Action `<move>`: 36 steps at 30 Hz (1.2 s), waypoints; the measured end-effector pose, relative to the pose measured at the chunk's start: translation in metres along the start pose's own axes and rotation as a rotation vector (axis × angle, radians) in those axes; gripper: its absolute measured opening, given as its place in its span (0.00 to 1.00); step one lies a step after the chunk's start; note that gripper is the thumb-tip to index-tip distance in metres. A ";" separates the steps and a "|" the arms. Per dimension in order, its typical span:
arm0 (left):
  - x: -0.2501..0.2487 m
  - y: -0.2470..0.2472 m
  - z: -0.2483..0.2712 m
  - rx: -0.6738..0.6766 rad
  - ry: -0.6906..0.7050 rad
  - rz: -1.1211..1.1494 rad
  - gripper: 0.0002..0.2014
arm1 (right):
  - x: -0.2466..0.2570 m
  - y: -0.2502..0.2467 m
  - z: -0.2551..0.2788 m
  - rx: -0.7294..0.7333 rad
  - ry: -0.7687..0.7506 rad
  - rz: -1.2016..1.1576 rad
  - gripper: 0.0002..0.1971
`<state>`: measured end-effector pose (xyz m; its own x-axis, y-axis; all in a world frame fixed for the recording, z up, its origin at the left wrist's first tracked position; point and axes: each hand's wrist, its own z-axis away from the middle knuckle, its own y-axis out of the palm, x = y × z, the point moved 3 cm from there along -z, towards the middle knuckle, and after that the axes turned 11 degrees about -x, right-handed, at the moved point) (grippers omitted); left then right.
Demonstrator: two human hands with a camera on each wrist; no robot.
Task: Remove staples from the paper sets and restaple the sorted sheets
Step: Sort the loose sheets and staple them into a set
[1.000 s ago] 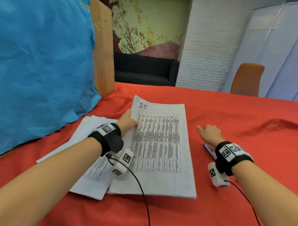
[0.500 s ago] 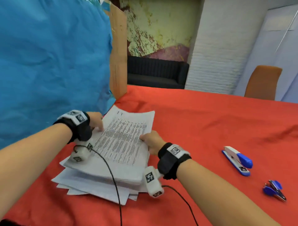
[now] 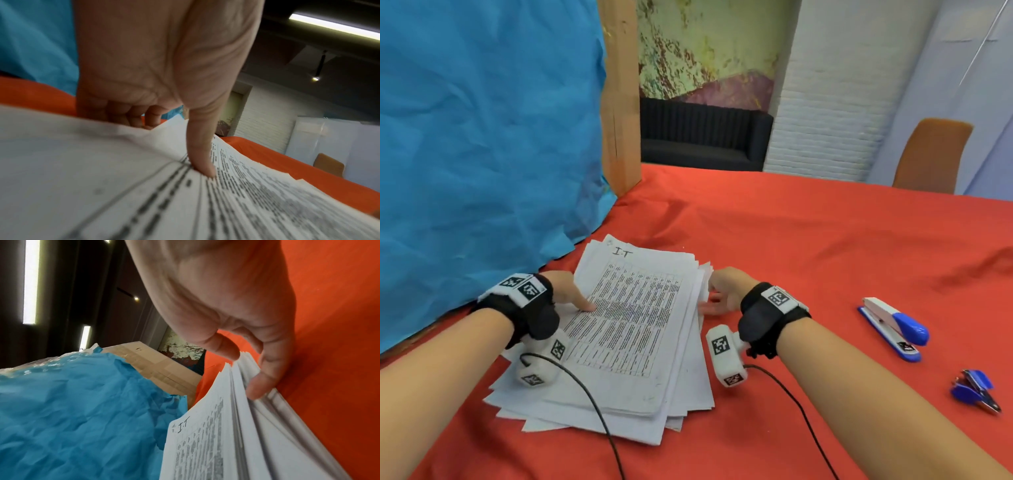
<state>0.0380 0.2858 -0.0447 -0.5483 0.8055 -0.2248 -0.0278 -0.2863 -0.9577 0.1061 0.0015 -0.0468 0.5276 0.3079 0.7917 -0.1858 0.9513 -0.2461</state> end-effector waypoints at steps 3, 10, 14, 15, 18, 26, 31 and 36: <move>0.005 0.004 -0.012 0.016 0.013 0.083 0.36 | 0.003 0.002 -0.002 -0.060 -0.009 0.094 0.07; 0.008 0.010 -0.002 -0.095 0.079 0.471 0.23 | 0.006 0.011 -0.011 -0.027 -0.080 0.035 0.04; 0.019 0.014 0.005 0.032 -0.084 0.832 0.14 | -0.006 0.009 -0.013 0.216 0.061 -0.334 0.11; 0.018 0.013 0.006 0.051 -0.089 0.860 0.14 | -0.010 0.009 -0.014 0.217 0.061 -0.337 0.09; 0.014 0.006 0.013 0.098 -0.054 0.979 0.13 | -0.023 0.011 -0.010 0.244 0.063 -0.249 0.09; -0.014 -0.009 0.018 0.157 0.029 1.163 0.15 | 0.020 -0.069 0.004 -0.226 -0.554 -0.096 0.09; -0.078 0.012 0.034 0.189 0.027 1.200 0.16 | 0.063 -0.187 0.048 -0.612 -0.920 -0.126 0.07; -0.140 0.058 0.043 0.230 -0.008 1.034 0.16 | 0.085 -0.260 0.087 -0.657 -0.952 -0.509 0.15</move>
<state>0.0770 0.1339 -0.0606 -0.4015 0.1109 -0.9091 0.2983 -0.9227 -0.2443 0.1270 -0.2213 0.1333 -0.4366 0.0313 0.8991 0.4525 0.8714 0.1894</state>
